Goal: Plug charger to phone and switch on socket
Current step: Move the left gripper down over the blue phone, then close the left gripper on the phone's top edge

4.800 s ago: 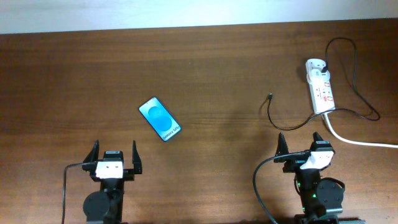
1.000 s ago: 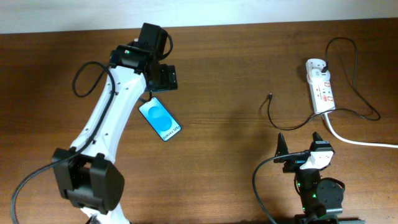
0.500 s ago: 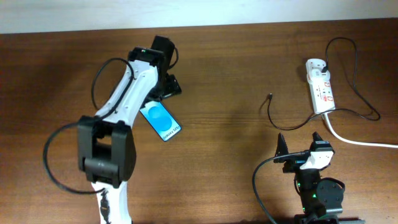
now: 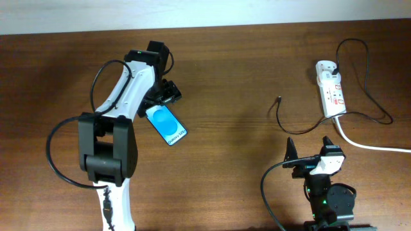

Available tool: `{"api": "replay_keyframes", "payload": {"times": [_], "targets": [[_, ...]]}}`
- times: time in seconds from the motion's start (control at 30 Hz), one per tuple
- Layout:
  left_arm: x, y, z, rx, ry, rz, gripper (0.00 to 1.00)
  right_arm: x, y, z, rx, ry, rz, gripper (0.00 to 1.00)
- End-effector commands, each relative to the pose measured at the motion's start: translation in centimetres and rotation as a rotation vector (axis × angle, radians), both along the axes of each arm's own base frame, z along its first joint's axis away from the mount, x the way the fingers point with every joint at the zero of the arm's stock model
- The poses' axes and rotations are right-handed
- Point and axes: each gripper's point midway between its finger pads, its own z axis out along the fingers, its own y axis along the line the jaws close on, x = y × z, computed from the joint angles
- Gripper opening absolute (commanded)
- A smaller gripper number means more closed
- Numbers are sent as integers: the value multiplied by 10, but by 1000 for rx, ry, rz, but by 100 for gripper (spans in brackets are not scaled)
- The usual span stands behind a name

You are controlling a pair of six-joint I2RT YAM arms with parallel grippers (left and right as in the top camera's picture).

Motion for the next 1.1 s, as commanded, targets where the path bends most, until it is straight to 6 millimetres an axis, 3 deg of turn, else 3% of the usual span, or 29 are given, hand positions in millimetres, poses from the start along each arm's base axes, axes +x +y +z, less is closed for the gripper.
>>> {"api": "replay_keyframes", "payload": {"times": [0.0, 0.43, 0.8, 1.07], "targets": [[-10, 0, -13, -5, 41, 18, 99, 0, 2, -2, -8, 3, 9, 99], [-33, -1, -56, -31, 91, 34, 99, 0, 2, -2, -8, 3, 9, 99], [-50, 2, -71, -21, 134, 35, 99, 0, 2, -2, -8, 3, 9, 99], [-65, -8, -85, -94, 171, 41, 99, 0, 2, -2, -8, 3, 9, 99]]}}
